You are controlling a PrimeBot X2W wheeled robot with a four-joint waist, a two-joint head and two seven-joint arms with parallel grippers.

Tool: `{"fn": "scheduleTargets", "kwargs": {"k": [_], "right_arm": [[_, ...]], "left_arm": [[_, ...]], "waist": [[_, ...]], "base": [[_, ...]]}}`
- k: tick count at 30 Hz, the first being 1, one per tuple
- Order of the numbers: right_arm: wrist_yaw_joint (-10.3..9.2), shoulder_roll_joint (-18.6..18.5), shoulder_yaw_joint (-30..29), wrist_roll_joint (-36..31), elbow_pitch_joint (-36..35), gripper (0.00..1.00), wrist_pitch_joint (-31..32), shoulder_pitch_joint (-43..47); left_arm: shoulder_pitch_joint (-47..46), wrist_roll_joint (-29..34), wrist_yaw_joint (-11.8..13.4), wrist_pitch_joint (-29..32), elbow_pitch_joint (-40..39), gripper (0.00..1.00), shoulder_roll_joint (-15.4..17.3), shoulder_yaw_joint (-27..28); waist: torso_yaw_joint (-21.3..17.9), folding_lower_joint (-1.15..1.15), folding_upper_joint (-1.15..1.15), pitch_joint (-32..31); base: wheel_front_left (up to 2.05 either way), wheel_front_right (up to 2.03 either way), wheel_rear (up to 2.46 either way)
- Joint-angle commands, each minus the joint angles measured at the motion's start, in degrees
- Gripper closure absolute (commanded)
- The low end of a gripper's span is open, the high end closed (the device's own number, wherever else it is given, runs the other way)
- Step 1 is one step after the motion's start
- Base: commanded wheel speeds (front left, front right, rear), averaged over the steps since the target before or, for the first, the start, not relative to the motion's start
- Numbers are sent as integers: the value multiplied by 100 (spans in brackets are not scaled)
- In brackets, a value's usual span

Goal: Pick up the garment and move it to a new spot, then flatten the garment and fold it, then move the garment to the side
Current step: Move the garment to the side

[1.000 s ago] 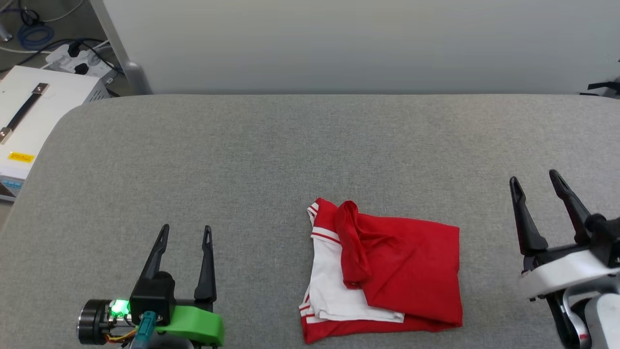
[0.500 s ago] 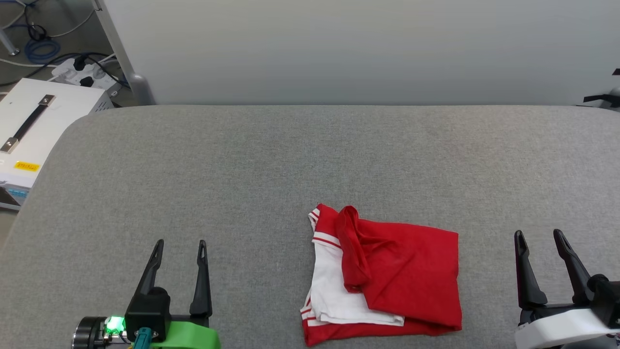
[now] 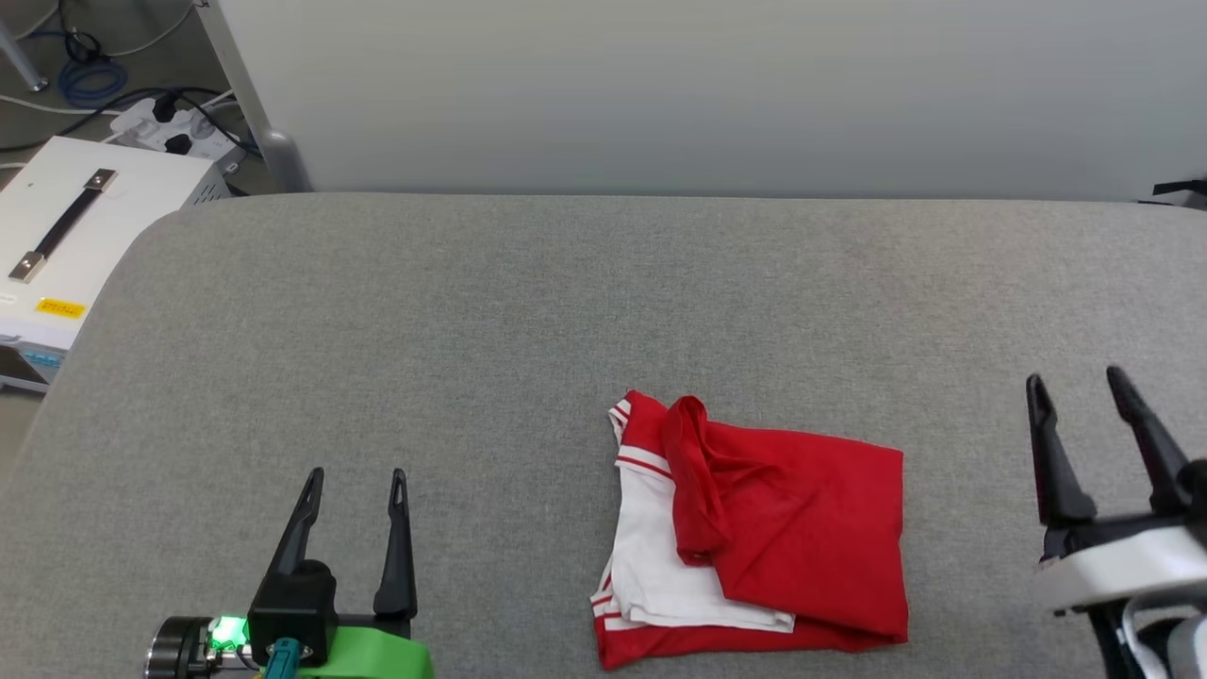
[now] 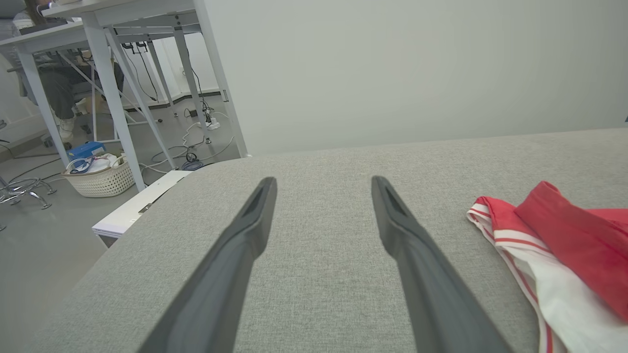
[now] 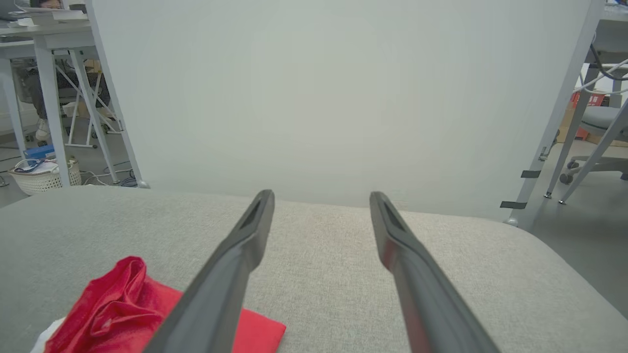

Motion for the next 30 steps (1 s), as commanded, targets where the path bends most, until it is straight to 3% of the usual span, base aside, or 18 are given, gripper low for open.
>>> {"fn": "scheduleTargets", "kwargs": {"k": [1, 3, 4, 5, 11, 15, 21, 27, 30], "right_arm": [[-2, -167, 15, 88, -76, 0, 171, -318], [-2, -407, 117, 235, -117, 0, 601, -620], [-2, -764, 320, 675, -118, 0, 1563, -1001], [-2, -901, 391, 895, -114, 0, 1985, -1120], [-2, -1511, 559, 2427, 108, 0, 4272, -1410], [-2, -1719, 693, 3214, 281, 0, 5299, -1374], [-2, -1684, 906, 3777, 524, 0, 6085, -1244], [-2, -1447, 1193, 3957, 831, 0, 6133, -1276], [-2, -1348, 1613, 3856, 1186, 0, 5942, -1375]], "left_arm": [[-81, 40, -21, -34, 9, 0, -1, -8], [-144, 45, -35, -34, 13, 0, -8, -29], [-223, 55, -52, -34, 11, 0, -21, -64], [-247, 57, -57, -34, 12, 0, -27, -76], [-346, 52, -61, -34, 12, 0, -58, -107], [-410, 51, -65, -34, 15, 0, -79, -127], [-591, 57, -110, -34, 14, 0, -102, -183], [-780, 65, -153, -34, 30, 0, -104, -206], [-924, 70, -175, -34, 55, 0, -112, -221]], "waist": [[32, 0, 0, 84], [57, 0, 0, 155], [97, 0, 0, 265], [114, 0, 0, 304], [202, 0, 0, 493], [254, 0, 0, 607], [380, 0, 0, 849], [532, 0, 0, 1148], [627, 0, 0, 1350]], "base": [[0, 0, 0], [0, 0, 0], [0, 0, 0], [0, 0, 0], [0, 0, 0], [0, 0, 0], [0, 0, 0], [0, 0, 0], [0, 0, 0]]}}
